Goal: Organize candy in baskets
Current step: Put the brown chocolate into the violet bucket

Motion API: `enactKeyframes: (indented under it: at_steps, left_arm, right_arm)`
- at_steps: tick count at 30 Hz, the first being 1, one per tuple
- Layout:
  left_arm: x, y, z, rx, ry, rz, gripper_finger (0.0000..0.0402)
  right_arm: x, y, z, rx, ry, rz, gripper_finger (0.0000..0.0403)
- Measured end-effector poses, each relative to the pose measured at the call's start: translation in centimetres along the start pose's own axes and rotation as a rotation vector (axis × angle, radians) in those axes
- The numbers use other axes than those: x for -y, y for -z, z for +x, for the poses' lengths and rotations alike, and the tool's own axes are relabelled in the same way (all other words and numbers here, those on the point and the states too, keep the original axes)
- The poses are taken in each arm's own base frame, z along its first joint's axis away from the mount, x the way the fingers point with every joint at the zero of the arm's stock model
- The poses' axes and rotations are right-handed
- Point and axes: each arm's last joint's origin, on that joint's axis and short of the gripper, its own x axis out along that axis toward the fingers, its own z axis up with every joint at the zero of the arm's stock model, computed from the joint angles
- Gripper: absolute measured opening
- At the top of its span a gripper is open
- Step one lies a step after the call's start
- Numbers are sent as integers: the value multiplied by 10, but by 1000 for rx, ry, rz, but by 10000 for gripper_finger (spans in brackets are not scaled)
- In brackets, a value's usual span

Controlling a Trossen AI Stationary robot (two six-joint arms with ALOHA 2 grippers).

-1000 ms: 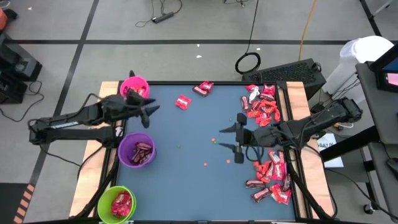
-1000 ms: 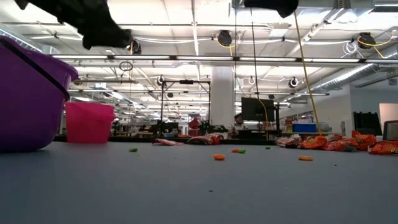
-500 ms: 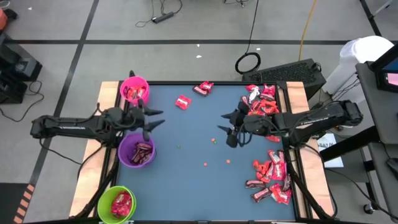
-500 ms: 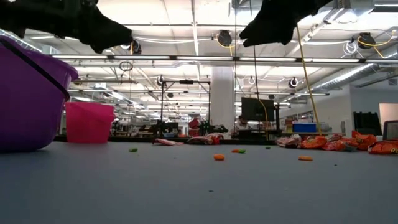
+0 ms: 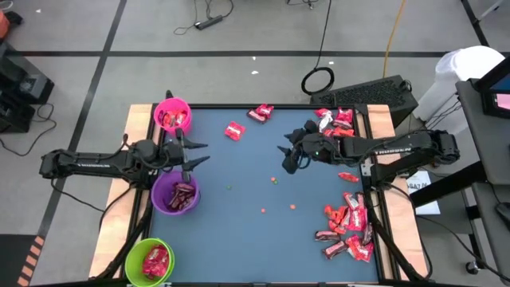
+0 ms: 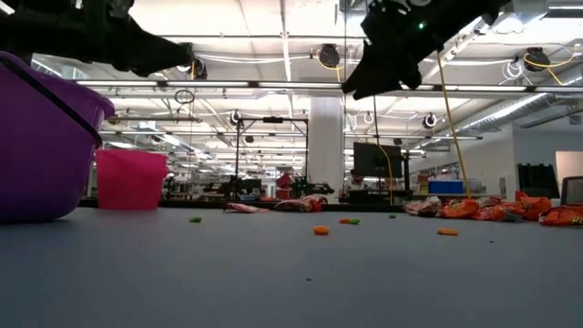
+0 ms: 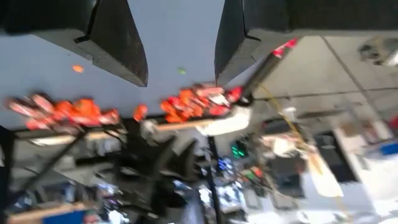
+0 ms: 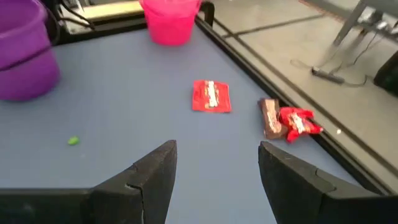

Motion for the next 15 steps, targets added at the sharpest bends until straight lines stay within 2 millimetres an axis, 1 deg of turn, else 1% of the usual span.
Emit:
enactKeyframes:
  at_steps: [3, 7, 13, 15]
  left_arm:
    - [2, 5, 0, -49, 36, 3, 191]
    - [2, 6, 0, -55, 36, 20, 191]
    - [0, 6, 0, -71, -44, 42, 191]
    - [-1, 5, 0, -65, -73, 41, 191]
  right_arm:
    - [10, -1, 4, -17, 17, 26, 215]
    - [25, -2, 6, -41, 66, 50, 215]
    - [56, -4, 8, -197, 194, 21, 215]
    - [67, 0, 10, -250, 229, 8, 215]
